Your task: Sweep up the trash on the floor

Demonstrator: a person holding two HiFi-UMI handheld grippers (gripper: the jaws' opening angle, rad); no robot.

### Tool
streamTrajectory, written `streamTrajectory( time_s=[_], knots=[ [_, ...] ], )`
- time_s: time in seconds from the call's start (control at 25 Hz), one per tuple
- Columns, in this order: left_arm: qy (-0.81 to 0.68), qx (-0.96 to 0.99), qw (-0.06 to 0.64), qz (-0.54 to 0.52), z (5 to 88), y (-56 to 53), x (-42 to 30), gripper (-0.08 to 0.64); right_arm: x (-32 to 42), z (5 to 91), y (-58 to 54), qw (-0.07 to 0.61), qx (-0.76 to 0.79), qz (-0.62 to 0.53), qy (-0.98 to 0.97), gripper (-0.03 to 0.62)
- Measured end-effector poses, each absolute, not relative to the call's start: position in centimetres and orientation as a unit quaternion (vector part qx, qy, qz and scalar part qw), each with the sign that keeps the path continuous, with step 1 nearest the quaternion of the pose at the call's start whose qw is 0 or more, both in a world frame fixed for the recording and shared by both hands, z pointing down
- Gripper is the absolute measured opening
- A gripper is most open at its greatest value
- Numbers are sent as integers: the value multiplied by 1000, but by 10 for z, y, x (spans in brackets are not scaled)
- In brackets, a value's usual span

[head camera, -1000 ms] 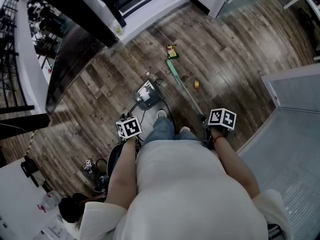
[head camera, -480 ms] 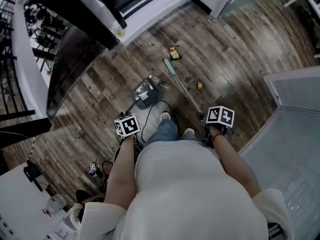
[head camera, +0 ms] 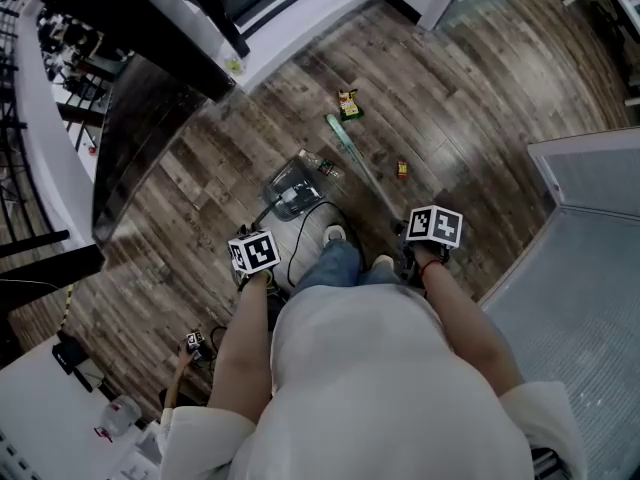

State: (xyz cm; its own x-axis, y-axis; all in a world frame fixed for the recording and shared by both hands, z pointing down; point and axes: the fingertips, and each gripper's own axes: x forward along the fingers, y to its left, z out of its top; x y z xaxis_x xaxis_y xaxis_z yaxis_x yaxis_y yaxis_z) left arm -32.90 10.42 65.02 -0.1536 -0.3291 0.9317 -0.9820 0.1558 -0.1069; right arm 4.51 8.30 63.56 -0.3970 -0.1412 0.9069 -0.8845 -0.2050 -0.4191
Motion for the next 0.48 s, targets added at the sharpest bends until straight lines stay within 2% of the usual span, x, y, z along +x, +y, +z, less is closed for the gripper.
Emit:
streamTrajectory(
  time_s=[0.48],
  knots=[
    [-630, 510, 414, 415, 658, 82, -343, 92, 20, 670, 51, 351, 468, 605, -541, 97]
  ],
)
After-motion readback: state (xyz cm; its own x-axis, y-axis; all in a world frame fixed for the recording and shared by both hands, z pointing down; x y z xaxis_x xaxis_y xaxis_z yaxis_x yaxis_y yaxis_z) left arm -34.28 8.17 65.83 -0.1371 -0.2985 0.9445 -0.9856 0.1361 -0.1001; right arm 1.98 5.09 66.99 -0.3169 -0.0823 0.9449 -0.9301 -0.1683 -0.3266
